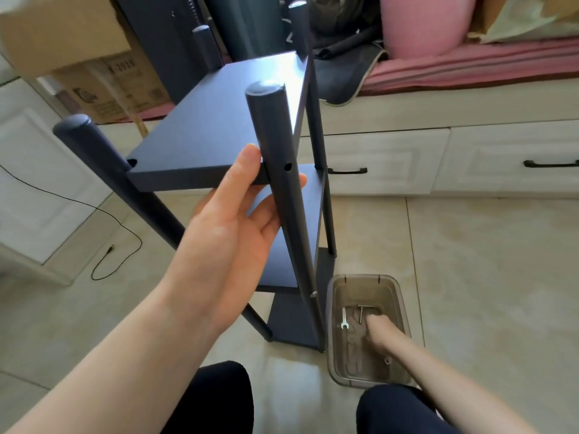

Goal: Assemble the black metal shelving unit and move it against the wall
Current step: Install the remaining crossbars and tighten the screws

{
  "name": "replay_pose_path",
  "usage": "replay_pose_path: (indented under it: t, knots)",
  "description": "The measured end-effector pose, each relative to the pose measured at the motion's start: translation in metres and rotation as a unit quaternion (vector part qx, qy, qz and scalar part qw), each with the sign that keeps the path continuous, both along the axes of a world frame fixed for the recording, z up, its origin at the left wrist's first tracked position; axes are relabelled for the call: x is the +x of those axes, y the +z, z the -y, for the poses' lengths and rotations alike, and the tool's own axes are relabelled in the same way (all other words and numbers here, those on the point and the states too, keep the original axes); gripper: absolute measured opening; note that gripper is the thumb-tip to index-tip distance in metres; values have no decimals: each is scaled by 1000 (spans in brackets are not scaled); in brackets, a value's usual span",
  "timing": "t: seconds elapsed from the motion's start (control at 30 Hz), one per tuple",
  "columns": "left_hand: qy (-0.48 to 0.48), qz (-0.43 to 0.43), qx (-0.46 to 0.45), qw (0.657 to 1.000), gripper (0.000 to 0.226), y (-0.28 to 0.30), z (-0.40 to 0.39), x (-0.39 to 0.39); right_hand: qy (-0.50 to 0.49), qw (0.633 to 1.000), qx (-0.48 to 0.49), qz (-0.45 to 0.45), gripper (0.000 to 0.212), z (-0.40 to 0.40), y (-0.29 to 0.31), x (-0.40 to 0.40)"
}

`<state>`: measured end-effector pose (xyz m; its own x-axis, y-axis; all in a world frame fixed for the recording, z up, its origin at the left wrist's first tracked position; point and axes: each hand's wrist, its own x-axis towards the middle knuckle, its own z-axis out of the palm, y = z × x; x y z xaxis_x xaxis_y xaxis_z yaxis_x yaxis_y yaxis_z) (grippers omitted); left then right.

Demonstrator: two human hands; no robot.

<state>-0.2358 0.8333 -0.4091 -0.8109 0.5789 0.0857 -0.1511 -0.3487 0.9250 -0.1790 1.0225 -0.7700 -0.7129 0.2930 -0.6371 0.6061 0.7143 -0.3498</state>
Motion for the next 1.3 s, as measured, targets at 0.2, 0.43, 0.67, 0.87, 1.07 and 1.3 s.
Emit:
replay_pose_path:
  t: [0.2, 0.43, 0.67, 0.87, 1.07, 1.3]
  knots:
    - [4, 0, -11, 1000, 30, 0, 0, -1, 45, 997, 50, 40, 43, 5, -18, -5]
    - [1, 6, -8, 1000, 28, -1, 1, -2, 118, 982, 143, 43, 37, 8, -36, -10]
    - [0, 11, -11, 1000, 28, 0, 2, -3, 130, 981, 137, 37, 34, 6, -36, -14]
    - [5, 15, -4, 1000, 27, 1, 1, -2, 85, 987, 138, -16, 49, -5, -36, -14]
    - [13, 20, -2, 1000, 26, 1, 0, -1, 87, 987, 136, -10, 40, -2, -36, -15]
    - [5, 12, -5, 1000, 27, 0, 0, -3, 115, 979, 155, -67, 52, -6, -42, -22]
